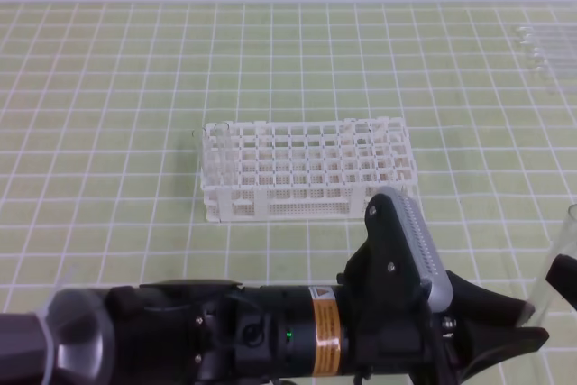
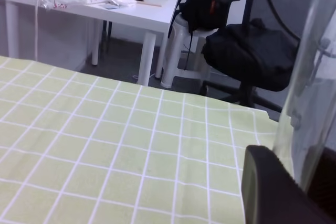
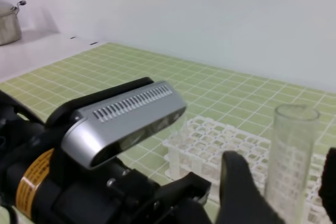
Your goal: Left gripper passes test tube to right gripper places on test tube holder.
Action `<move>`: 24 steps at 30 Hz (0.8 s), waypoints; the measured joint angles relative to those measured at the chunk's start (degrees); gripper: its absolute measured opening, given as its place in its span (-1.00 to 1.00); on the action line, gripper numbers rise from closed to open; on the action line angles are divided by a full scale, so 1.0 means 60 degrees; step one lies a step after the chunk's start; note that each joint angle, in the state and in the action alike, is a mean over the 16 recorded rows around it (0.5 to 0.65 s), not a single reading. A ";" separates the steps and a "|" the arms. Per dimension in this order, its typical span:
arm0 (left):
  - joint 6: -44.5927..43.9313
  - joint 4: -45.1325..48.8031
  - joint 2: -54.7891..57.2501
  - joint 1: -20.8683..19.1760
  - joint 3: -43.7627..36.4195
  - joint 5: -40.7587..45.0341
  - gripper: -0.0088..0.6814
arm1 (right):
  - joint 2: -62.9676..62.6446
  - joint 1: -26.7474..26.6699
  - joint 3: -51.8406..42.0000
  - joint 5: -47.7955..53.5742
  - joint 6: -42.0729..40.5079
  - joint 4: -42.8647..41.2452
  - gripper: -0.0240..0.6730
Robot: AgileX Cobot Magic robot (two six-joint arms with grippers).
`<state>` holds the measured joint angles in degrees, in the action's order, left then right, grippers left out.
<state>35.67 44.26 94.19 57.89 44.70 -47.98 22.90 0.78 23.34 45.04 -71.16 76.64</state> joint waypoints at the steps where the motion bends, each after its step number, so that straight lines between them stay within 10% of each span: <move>1: -0.0019 0.0002 0.0011 0.0000 0.0000 -0.0038 -0.65 | 0.0000 0.0000 0.0000 -0.0026 0.0000 0.0000 -0.03; 24: 0.0072 0.0485 0.0408 0.0010 0.0023 -0.0618 -0.62 | 0.0000 0.0000 0.0000 -0.0027 0.0000 -0.0001 -0.16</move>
<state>36.10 47.17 96.64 57.95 44.84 -51.68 22.90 0.78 23.34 44.88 -71.16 76.63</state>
